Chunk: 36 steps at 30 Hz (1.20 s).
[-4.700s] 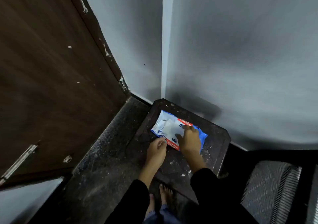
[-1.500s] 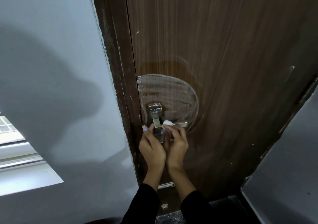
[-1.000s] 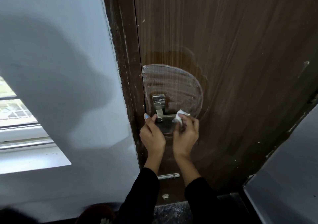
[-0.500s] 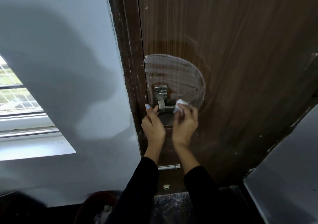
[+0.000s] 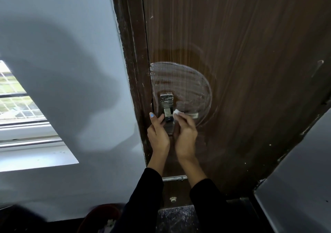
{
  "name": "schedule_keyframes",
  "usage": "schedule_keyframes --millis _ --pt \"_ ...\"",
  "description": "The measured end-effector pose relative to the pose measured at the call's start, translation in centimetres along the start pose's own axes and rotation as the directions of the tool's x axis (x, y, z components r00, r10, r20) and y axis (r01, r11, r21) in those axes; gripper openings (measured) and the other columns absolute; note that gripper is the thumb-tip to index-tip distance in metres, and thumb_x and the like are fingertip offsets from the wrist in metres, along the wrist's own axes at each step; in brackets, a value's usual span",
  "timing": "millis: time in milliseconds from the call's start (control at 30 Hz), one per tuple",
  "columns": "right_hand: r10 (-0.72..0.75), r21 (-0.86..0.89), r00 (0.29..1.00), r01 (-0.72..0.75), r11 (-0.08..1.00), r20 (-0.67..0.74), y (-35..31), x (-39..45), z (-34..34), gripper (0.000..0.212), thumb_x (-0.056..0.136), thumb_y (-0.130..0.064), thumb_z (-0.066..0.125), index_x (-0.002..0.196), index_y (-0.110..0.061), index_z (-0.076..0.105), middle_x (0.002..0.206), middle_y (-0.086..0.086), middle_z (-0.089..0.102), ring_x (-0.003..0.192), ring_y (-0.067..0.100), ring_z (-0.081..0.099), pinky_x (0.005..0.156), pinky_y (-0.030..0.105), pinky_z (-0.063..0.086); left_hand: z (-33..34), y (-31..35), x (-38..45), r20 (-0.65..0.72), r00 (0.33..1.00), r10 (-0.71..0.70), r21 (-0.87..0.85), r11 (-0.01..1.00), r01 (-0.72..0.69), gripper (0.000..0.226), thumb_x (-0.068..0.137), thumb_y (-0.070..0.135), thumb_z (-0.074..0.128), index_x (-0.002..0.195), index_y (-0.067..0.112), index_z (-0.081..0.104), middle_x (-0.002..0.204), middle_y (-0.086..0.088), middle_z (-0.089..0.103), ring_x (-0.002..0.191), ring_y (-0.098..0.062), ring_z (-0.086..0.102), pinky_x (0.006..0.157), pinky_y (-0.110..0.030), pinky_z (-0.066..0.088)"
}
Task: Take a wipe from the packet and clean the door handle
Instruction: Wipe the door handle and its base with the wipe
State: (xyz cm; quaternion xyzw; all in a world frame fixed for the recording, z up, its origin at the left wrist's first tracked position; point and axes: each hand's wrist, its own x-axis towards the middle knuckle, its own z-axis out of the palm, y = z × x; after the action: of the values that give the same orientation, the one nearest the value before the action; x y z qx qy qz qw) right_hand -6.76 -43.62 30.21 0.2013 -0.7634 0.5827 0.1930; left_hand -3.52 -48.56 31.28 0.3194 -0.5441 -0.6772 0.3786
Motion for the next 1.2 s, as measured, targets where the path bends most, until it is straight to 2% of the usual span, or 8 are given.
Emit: schedule_keyframes --millis 100,333,500,567,700,900,1033,1200 --pt "-0.069 -0.062 0.998 0.070 0.996 0.008 0.5 0.7 0.1 0.028 0.086 0.006 0.054 0.113 0.000 0.063 0.114 0.012 0.057 0.105 0.017 0.056 0.094 0.001 0.033 -0.2 0.3 0.1 0.028 0.999 -0.047 -0.001 0.999 0.047 0.067 0.098 0.053 0.020 0.123 0.006 0.060 0.126 -0.009 0.062 0.110 -0.016 0.060 0.110 -0.043 0.038" --pt "-0.008 0.003 0.980 0.008 1.000 0.198 -0.9 -0.6 0.2 0.016 0.089 -0.007 0.056 0.096 -0.014 0.069 0.095 -0.005 0.070 0.087 0.005 0.064 0.073 0.010 0.047 -1.1 0.9 0.0 0.142 0.984 -0.106 -0.025 0.994 0.110 0.071 0.096 0.058 0.016 0.121 0.010 0.063 0.120 -0.011 0.066 0.116 -0.022 0.058 0.110 -0.043 0.038" --pt "-0.113 -0.135 0.988 0.127 0.983 0.107 -1.1 -0.1 -0.1 0.030 0.082 0.009 0.057 0.108 -0.001 0.066 0.113 0.011 0.063 0.105 0.018 0.058 0.096 0.015 0.041 -1.9 1.0 0.3 0.234 0.962 -0.141 0.025 0.990 0.138 0.076 0.094 0.061 0.010 0.133 0.012 0.053 0.141 -0.007 0.051 0.130 -0.020 0.046 0.117 -0.042 0.024" --pt "-0.131 -0.163 0.975 0.161 0.973 0.181 -2.5 0.2 0.1 0.027 0.086 0.003 0.055 0.111 -0.002 0.064 0.116 0.012 0.061 0.111 0.019 0.051 0.096 0.010 0.034 -1.9 1.2 0.2 0.241 0.959 -0.146 0.001 0.989 0.150 0.075 0.094 0.061 0.012 0.130 0.013 0.056 0.135 -0.008 0.056 0.126 -0.020 0.050 0.113 -0.042 0.032" --pt "-0.143 -0.278 0.923 0.252 0.927 0.357 -3.6 1.0 0.0 0.025 0.086 0.000 0.054 0.109 -0.003 0.062 0.110 0.013 0.059 0.107 0.023 0.047 0.089 0.027 0.043 -1.9 1.2 0.4 0.218 0.963 -0.160 -0.040 0.984 0.172 0.074 0.095 0.061 0.013 0.122 0.012 0.062 0.119 -0.010 0.066 0.112 -0.019 0.060 0.100 -0.034 0.046" --pt "-0.014 -0.382 0.928 0.167 0.909 0.373 -5.1 2.4 0.2 0.016 0.088 -0.002 0.054 0.099 -0.008 0.065 0.104 0.013 0.059 0.107 0.024 0.050 0.083 0.031 0.047 -1.9 1.3 0.6 0.182 0.963 -0.198 -0.035 0.978 0.207 0.075 0.094 0.061 0.014 0.120 0.011 0.063 0.115 -0.009 0.067 0.110 -0.021 0.061 0.096 -0.035 0.048" --pt "-0.055 -0.386 0.864 0.279 0.879 0.500 -5.6 2.2 1.3 0.020 0.090 -0.007 0.052 0.107 -0.007 0.062 0.115 0.011 0.058 0.118 0.022 0.041 0.094 0.032 0.045 -2.3 0.9 1.2 0.133 0.964 -0.229 -0.050 0.970 0.237 0.071 0.093 0.064 0.015 0.093 0.019 0.070 0.084 0.002 0.074 0.087 -0.013 0.068 0.067 -0.024 0.051" --pt "-0.066 -0.404 0.892 0.268 0.874 0.447 -5.1 1.8 1.5 0.019 0.085 -0.003 0.061 0.103 -0.006 0.067 0.109 0.014 0.060 0.109 0.023 0.051 0.088 0.030 0.048 -2.8 0.5 1.4 0.086 0.952 -0.294 -0.070 0.951 0.300 0.070 0.095 0.062 0.018 0.084 0.016 0.069 0.086 -0.008 0.073 0.083 -0.021 0.069 0.071 -0.031 0.055"
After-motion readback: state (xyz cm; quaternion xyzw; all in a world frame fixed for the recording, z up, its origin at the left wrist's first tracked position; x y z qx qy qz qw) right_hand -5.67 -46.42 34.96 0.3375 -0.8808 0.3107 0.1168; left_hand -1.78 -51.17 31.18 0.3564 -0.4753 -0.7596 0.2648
